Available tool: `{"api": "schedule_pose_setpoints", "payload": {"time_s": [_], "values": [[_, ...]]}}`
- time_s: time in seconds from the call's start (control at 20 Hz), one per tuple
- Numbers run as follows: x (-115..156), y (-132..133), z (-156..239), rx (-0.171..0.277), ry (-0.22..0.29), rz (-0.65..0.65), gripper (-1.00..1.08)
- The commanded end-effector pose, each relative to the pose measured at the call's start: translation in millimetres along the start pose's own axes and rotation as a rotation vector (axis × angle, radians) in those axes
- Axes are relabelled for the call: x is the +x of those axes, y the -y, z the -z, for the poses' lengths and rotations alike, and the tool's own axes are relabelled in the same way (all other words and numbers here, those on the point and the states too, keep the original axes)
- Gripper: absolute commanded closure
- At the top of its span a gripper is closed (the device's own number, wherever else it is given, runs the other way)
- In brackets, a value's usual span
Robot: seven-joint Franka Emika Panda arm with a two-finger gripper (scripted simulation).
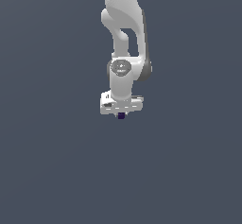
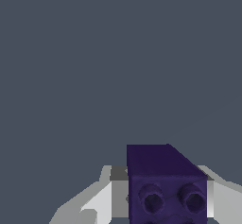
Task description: Pick up the object and move it to a goal position.
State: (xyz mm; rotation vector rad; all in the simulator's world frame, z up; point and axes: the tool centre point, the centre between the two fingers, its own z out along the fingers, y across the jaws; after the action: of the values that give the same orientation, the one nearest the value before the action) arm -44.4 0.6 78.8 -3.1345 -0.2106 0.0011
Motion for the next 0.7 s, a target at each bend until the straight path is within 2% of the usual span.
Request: {"api": "schedule_pose_setpoints", "payload": {"time_s": [0.0, 0.35, 0.65], "values": [[-13, 6, 7, 0.0, 0.0, 0.0, 1.08], [-38, 19, 22, 0.0, 0.0, 0.0, 1.08], [-46, 24, 27, 0.0, 0.0, 0.0, 1.08]]}}
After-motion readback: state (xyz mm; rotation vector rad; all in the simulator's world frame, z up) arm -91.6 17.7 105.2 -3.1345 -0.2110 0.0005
